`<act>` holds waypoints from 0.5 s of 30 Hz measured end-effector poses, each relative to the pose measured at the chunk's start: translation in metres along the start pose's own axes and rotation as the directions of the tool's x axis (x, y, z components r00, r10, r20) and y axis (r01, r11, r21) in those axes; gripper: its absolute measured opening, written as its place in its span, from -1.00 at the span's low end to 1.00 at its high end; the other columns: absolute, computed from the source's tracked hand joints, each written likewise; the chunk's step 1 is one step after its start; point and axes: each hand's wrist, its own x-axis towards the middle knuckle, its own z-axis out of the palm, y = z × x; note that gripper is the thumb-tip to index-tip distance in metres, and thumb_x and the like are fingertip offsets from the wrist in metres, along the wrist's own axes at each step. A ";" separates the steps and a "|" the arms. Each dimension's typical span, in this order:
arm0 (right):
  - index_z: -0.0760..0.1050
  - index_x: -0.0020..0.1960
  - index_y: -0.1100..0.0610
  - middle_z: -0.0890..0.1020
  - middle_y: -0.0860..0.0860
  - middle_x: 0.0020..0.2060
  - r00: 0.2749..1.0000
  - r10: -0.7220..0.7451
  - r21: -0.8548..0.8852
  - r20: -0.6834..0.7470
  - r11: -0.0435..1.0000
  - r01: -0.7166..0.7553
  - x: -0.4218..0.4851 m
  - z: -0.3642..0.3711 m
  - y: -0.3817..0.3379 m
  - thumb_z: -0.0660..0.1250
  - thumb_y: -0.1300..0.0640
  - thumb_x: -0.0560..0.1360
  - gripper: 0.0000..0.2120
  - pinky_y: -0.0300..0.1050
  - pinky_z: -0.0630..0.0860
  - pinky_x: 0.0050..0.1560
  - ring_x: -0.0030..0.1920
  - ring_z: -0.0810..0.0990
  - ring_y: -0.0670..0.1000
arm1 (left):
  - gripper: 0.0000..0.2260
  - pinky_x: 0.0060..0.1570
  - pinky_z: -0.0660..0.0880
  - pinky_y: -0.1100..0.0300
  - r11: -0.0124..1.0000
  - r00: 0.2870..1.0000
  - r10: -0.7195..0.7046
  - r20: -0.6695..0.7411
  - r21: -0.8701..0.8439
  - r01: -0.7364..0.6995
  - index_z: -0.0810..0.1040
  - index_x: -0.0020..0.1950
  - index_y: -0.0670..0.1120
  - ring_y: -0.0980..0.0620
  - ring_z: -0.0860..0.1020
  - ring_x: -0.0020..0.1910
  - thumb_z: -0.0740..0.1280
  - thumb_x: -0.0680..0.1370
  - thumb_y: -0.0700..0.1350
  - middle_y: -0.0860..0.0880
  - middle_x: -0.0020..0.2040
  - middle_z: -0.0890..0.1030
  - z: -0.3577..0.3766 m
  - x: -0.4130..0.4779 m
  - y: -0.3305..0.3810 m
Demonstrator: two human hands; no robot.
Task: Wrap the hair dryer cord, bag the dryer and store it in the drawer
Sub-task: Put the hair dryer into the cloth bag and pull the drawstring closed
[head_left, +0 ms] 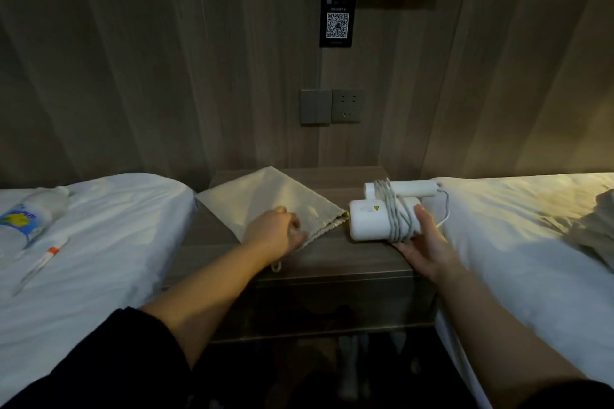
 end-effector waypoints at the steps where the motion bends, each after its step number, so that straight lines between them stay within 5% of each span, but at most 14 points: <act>1: 0.38 0.35 0.14 0.62 0.15 0.12 1.000 0.000 -0.021 -0.011 1.000 0.000 -0.001 0.001 0.000 0.23 -0.01 0.53 -0.57 0.02 0.65 -0.08 0.13 0.58 0.10 | -0.68 0.00 0.47 0.10 0.999 0.996 -0.015 0.090 0.030 0.012 0.51 0.17 0.03 -0.07 0.52 0.07 0.27 0.49 0.14 -0.02 0.12 0.50 0.005 0.002 0.009; 3: 0.37 0.37 0.11 0.58 0.16 0.20 1.000 -0.001 -0.051 -0.019 0.999 0.000 -0.003 0.002 0.000 0.25 -0.01 0.52 -0.54 0.04 0.62 -0.05 0.18 0.57 0.12 | -0.70 0.06 0.47 0.10 0.996 0.988 -0.067 0.138 0.060 0.059 0.51 0.16 0.02 -0.10 0.52 0.12 0.30 0.48 0.10 -0.03 0.20 0.52 0.014 0.007 0.015; 7: 0.42 0.31 0.06 0.60 0.15 0.19 0.999 0.034 -0.054 -0.002 0.998 -0.034 -0.012 0.001 -0.001 0.25 -0.04 0.51 -0.60 0.13 0.60 0.04 0.20 0.56 0.14 | -0.81 0.04 0.51 0.07 0.935 0.975 -0.166 0.148 -0.290 0.203 0.63 -0.10 -0.10 -0.07 0.57 -0.01 0.38 0.46 0.02 -0.10 -0.03 0.65 0.015 0.013 0.018; 12: 0.44 0.25 0.06 0.64 0.12 0.10 0.998 0.052 -0.048 0.037 0.998 -0.050 -0.028 -0.004 0.000 0.18 -0.11 0.51 -0.61 0.08 0.65 -0.12 0.15 0.58 0.13 | -0.82 -0.02 0.52 0.08 0.786 0.985 -0.108 0.132 -0.596 0.166 0.68 -0.23 -0.20 -0.02 0.60 -0.14 0.45 0.41 -0.08 -0.16 -0.19 0.67 0.015 0.004 0.027; 15: 0.51 0.11 0.06 0.73 0.06 -0.11 0.996 0.069 -0.144 0.061 0.988 -0.060 -0.033 -0.001 -0.005 0.15 -0.12 0.51 -0.67 0.02 0.66 -0.22 -0.03 0.66 0.07 | -0.84 -0.10 0.50 0.16 0.672 0.986 -0.121 0.119 -0.721 0.169 0.67 -0.22 -0.19 0.05 0.58 -0.24 0.46 0.42 -0.09 -0.09 -0.29 0.64 0.011 0.004 0.037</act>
